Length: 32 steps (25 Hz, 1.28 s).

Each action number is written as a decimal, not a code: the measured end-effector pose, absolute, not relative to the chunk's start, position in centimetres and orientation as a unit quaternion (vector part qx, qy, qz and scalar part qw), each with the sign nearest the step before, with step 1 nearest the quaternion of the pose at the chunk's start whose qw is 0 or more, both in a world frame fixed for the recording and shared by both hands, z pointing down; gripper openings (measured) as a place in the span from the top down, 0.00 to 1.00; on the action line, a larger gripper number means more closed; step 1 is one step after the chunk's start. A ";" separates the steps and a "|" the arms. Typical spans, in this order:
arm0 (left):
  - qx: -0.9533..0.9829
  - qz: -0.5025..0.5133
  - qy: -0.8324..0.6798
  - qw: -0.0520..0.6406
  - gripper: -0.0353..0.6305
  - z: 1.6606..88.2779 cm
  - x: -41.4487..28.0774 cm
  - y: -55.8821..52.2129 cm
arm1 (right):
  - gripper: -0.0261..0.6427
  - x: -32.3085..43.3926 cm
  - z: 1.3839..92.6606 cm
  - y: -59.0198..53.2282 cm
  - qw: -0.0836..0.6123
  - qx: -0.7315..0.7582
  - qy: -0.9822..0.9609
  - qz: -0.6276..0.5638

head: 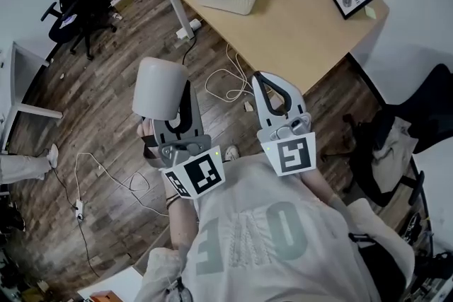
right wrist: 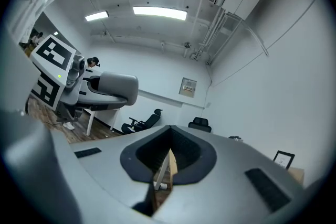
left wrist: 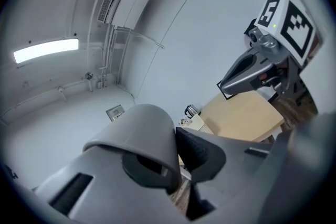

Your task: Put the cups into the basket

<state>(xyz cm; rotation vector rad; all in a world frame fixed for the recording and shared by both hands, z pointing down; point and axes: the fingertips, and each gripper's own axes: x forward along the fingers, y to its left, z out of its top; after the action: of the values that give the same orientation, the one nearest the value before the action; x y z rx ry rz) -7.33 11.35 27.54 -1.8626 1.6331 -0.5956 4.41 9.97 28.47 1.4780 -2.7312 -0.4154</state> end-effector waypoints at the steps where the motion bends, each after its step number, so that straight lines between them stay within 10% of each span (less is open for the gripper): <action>1: -0.700 -0.223 0.612 0.293 0.86 27.5 -7.7 11.2 | 0.96 4.2 28.5 9.8 0.006 0.474 -0.870 -0.134; 32: -0.740 -0.207 0.569 0.292 0.86 31.6 -16.4 -10.1 | 0.96 -4.3 33.2 -10.1 0.067 0.498 -0.857 -0.110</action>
<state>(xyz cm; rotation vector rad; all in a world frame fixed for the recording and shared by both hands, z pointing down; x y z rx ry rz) -16.40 -10.11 31.56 -1.9726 1.5170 -0.5516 -4.27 -10.12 33.18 1.5011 -2.5843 -0.3318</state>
